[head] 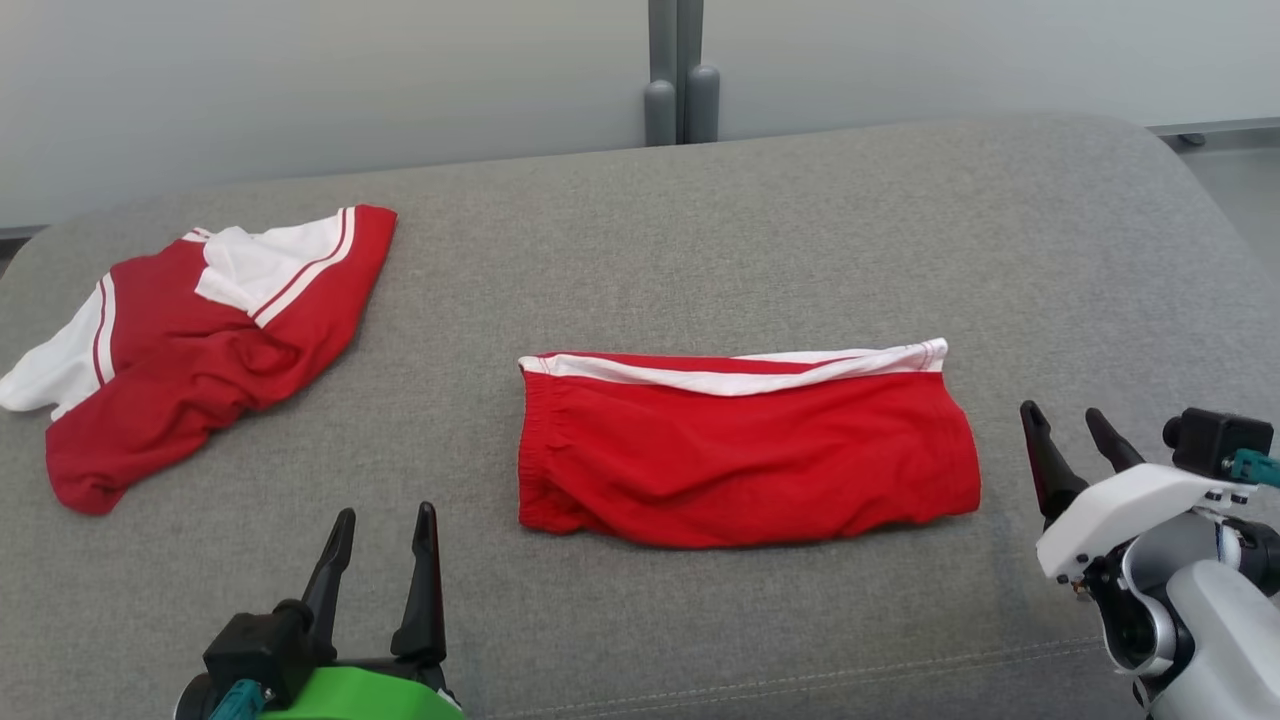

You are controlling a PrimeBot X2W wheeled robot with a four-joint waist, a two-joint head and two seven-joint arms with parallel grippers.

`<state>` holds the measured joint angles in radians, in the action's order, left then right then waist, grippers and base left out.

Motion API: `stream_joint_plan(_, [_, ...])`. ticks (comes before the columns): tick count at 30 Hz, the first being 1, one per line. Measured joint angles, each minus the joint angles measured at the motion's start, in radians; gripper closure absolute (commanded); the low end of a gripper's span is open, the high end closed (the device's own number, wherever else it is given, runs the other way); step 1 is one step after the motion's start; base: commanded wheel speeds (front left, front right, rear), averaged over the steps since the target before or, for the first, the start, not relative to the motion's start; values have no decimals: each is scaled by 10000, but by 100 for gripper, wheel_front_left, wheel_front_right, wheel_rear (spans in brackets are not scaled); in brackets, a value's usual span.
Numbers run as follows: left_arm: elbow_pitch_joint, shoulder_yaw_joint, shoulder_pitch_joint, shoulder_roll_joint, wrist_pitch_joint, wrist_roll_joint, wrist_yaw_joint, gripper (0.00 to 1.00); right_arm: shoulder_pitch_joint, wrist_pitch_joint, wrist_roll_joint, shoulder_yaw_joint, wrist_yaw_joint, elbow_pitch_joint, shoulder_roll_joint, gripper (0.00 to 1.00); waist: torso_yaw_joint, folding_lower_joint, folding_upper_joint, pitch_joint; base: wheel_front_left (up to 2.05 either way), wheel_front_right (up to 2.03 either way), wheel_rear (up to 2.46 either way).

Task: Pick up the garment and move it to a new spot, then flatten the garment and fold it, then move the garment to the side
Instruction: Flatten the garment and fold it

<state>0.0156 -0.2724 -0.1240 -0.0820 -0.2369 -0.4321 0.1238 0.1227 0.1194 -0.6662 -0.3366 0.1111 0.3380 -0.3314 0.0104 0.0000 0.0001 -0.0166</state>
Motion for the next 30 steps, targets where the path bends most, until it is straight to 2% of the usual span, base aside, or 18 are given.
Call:
stream_joint_plan(6, [198,-102,211,10,77,104,2,0,711,-817,-821,316,-280,788,150,0,-400,0,0,-508,0,0,0])
stream_joint_plan(19, [244,-10,688,96,73,142,2,0,1614,-1774,-1271,495,-514,2525,178,0,-1521,0,0,-1484,0,0,0])
stream_joint_plan(24, [201,127,691,111,71,138,2,0,1868,-1910,-1402,491,-704,2897,268,0,-1671,0,0,-1647,0,0,0])
stream_joint_plan(25, [186,130,692,117,71,136,2,0,1940,-1921,-1496,529,-757,2966,301,8,-1679,0,0,-1657,0,0,0])
stream_joint_plan(26, [171,134,695,125,69,128,2,0,1998,-1921,-1544,541,-763,3030,330,34,-1681,0,0,-1659,0,0,0])
stream_joint_plan(27, [157,136,698,128,69,128,2,0,2039,-1923,-1542,522,-840,3099,334,54,-1680,0,0,-1658,0,0,0])
stream_joint_plan(29, [130,134,708,134,67,128,2,0,2095,-1983,-1546,512,-943,3243,332,72,-1678,0,0,-1651,0,0,0])
stream_joint_plan(30, [111,132,719,136,67,128,2,0,2128,-2008,-1551,512,-1022,3319,337,87,-1676,0,0,-1643,0,0,0])
